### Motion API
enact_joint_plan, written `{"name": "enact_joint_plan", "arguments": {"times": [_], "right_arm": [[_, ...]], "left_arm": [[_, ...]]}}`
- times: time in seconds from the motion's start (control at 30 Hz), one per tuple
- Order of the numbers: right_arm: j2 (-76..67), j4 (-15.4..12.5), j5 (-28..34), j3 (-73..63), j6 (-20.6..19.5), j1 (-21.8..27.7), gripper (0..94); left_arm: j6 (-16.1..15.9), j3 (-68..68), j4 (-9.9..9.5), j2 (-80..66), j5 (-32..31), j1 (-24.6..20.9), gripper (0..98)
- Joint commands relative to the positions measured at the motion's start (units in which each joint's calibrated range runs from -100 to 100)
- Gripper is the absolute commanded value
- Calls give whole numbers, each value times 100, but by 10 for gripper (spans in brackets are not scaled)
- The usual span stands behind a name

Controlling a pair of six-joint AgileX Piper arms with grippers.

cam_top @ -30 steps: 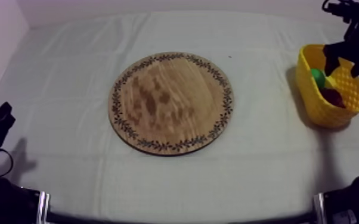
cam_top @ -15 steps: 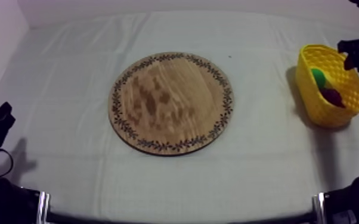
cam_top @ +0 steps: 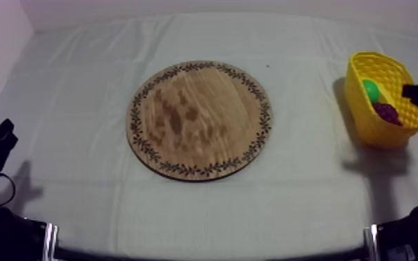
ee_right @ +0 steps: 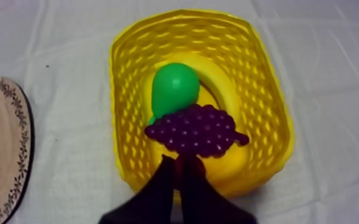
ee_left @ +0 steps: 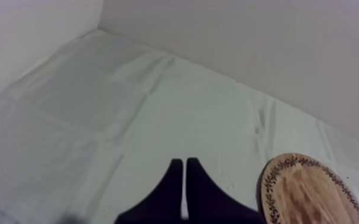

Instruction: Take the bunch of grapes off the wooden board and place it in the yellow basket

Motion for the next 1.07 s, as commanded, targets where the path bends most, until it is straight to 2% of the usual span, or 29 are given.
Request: {"name": "enact_joint_plan", "arguments": {"times": [0.0,0.37,0.47,0.57,0.63,0.7,0.9,1.03], "right_arm": [[-844,-130,-252,582,-2,18,6],[-2566,-1015,-414,1844,798,-123,4],[-2884,-1198,-505,2173,735,-180,4],[-3141,-968,-617,2392,162,-258,4],[-3337,-822,-656,2476,-47,-290,4],[-3558,-751,-702,2545,80,-324,4],[-4148,-688,-862,2677,1013,-476,4],[-4256,-677,-907,2707,1193,-555,4]], "left_arm": [[-1,-4,1,2,1,2,0],[-1,-4,1,2,1,2,0],[-1,-4,1,2,1,2,0],[-1,-4,1,2,1,2,0],[1,-4,1,2,1,2,0],[1,-4,1,2,1,2,0],[-1,-4,1,2,1,2,0],[-1,-4,1,2,1,2,0]]}}
